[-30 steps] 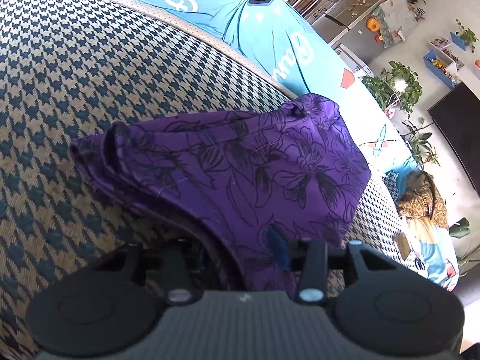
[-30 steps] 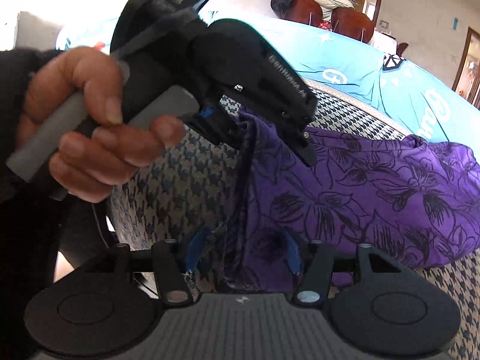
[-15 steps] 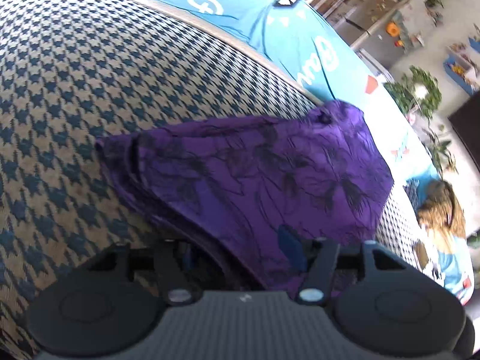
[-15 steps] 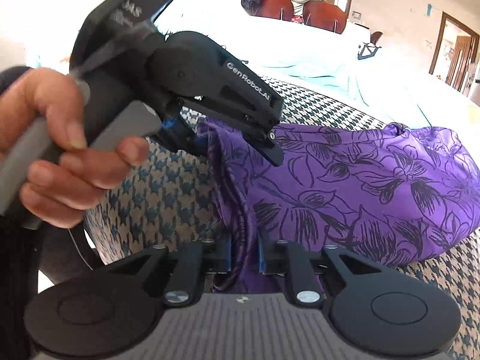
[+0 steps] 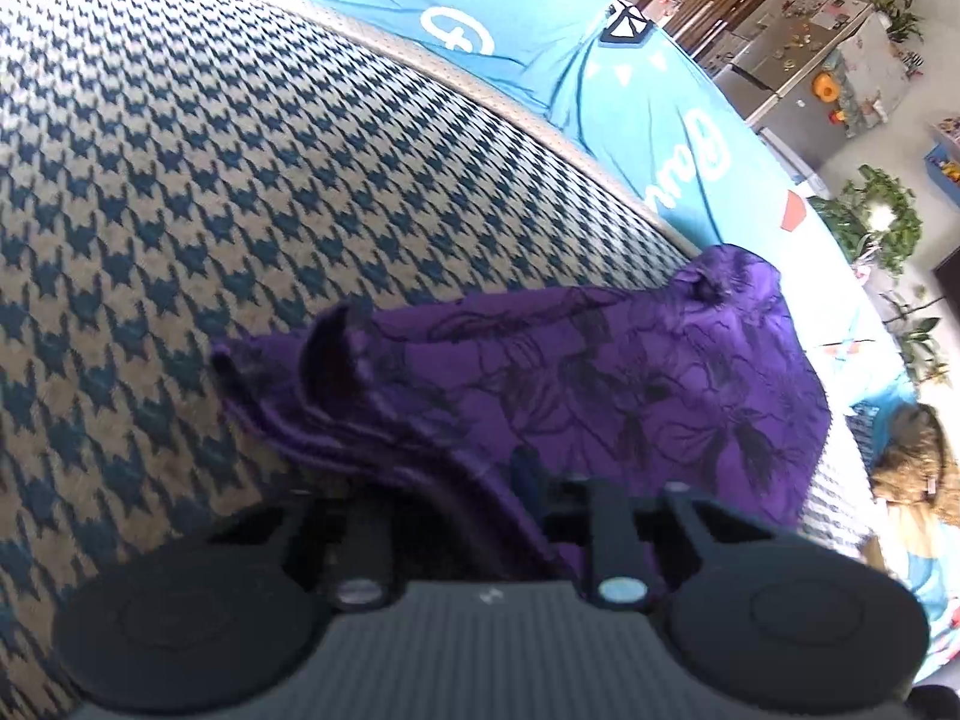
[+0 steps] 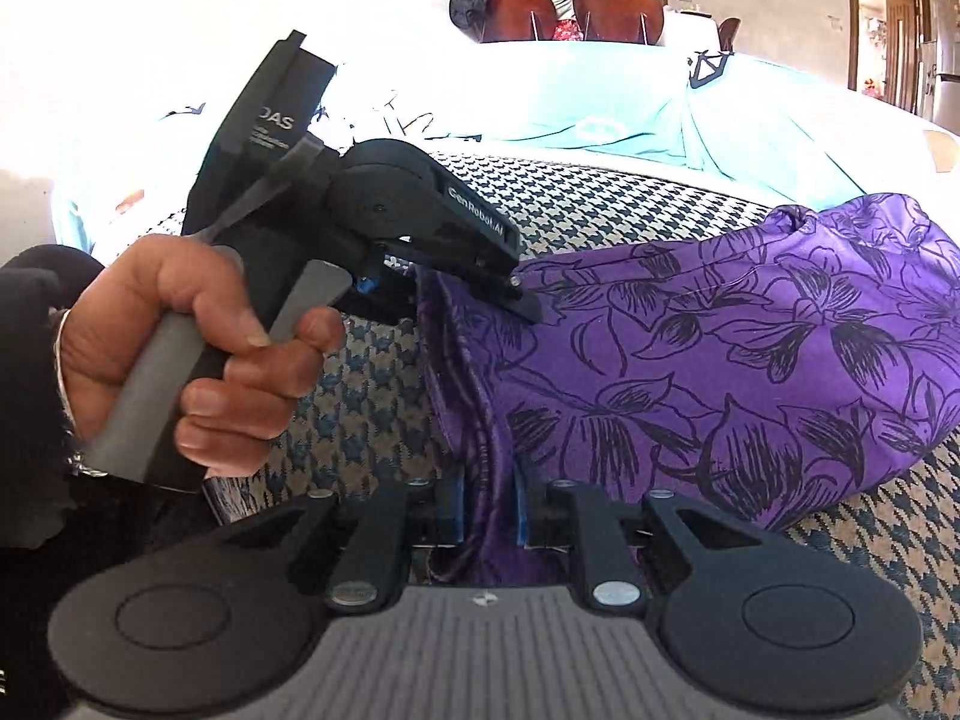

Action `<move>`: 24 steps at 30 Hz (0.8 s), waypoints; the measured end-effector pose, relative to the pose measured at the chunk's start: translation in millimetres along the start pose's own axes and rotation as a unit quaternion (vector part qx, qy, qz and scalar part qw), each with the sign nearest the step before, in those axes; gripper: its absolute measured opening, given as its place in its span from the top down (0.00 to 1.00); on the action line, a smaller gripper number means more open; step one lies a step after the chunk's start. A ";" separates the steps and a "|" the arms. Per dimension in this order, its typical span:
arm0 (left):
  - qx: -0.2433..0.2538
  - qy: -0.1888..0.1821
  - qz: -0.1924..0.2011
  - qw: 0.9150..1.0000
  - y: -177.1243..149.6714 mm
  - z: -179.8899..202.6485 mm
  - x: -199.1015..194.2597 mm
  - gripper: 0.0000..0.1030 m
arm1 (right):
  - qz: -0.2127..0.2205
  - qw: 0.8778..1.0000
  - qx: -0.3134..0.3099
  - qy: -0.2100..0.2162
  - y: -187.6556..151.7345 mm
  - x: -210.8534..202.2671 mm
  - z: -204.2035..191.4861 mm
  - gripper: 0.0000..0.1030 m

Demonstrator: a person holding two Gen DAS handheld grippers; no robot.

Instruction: Fold clothes

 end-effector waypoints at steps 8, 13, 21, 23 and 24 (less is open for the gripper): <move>0.044 0.018 0.059 0.997 19.0 8.4 -27.1 0.89 | 0.010 1.000 -0.004 0.022 3.7 1.9 -10.7 0.85; 0.037 0.035 0.071 0.996 33.1 -3.3 -41.3 0.89 | 0.016 0.999 0.006 0.050 13.9 8.8 -23.0 0.85; 0.041 0.054 0.078 0.995 69.4 -28.5 -62.7 0.89 | 0.028 0.993 0.025 0.109 32.5 21.8 -45.8 0.85; 0.047 0.063 0.080 0.994 75.8 -35.7 -67.7 0.89 | 0.028 0.991 0.036 0.126 36.8 27.6 -50.8 0.85; 0.049 0.068 0.082 0.993 78.5 -39.1 -70.8 0.89 | 0.028 0.990 0.042 0.134 38.9 30.2 -53.1 0.85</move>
Point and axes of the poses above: each gripper's, at about its wrist camera, not at the fingertips, and x roughly the way its jaws point, z to its right, y to its top, the point moved 2 cm from there along x, roughly the way its jaws point, and after that the axes turned 14 degrees about z, right-handed, at the moved point
